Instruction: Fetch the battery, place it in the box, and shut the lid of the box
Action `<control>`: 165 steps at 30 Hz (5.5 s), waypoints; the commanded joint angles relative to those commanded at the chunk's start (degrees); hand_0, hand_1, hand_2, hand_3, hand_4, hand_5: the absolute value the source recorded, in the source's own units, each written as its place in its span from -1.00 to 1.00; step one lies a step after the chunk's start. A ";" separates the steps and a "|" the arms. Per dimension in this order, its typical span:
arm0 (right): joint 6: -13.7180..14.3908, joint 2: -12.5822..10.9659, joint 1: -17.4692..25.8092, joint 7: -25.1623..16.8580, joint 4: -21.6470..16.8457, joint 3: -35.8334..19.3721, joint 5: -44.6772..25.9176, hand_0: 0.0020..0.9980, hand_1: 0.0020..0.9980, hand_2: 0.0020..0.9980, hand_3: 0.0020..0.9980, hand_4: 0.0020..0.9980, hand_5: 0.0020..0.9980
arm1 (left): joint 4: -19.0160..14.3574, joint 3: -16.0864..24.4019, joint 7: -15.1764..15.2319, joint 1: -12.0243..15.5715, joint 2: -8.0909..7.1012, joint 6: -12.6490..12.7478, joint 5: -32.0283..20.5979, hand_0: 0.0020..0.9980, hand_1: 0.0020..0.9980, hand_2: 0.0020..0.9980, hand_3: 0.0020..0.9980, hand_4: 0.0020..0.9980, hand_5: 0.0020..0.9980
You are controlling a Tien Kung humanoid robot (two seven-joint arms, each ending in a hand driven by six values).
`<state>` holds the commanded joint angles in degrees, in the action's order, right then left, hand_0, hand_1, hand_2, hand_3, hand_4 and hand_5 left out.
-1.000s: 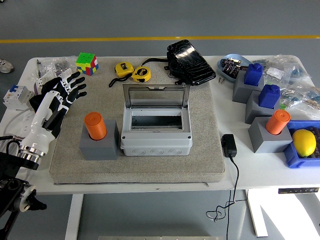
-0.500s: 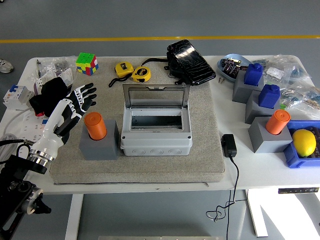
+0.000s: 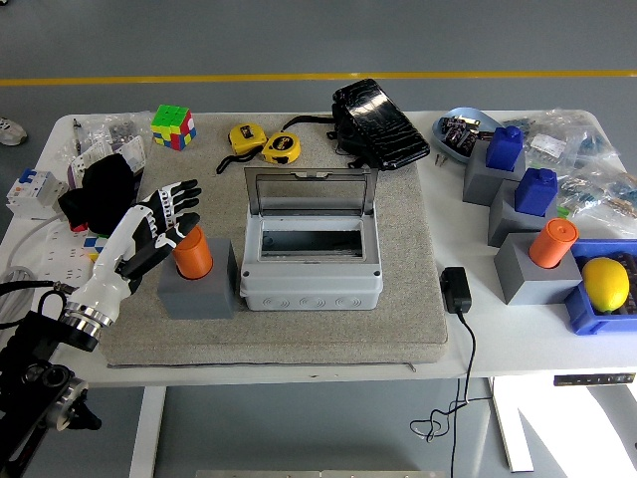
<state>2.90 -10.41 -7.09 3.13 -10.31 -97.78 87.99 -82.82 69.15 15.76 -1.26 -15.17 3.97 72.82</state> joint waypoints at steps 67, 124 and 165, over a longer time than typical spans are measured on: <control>0.05 -0.20 0.00 0.16 0.00 -0.51 0.24 0.70 0.63 0.58 0.64 1.00 1.00 | 3.67 -3.20 0.44 -0.48 0.47 5.03 3.76 0.36 0.58 0.63 0.66 1.00 -0.45; 0.15 -0.27 0.08 0.10 0.00 -0.79 0.40 0.70 0.65 0.58 0.64 1.00 1.00 | 4.91 -4.27 1.32 -0.33 0.81 7.58 2.84 -0.02 0.26 0.24 0.31 1.00 -0.87; 0.29 -0.43 0.10 0.24 0.00 -0.60 0.43 0.70 0.67 0.58 0.63 1.00 1.00 | 5.37 -4.38 2.02 -0.18 1.17 9.22 2.07 -0.41 -0.06 -0.03 -0.06 1.00 -1.00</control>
<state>3.19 -10.84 -7.00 3.36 -10.31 -98.38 88.42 -77.45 64.77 17.77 -1.44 -14.01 13.20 74.89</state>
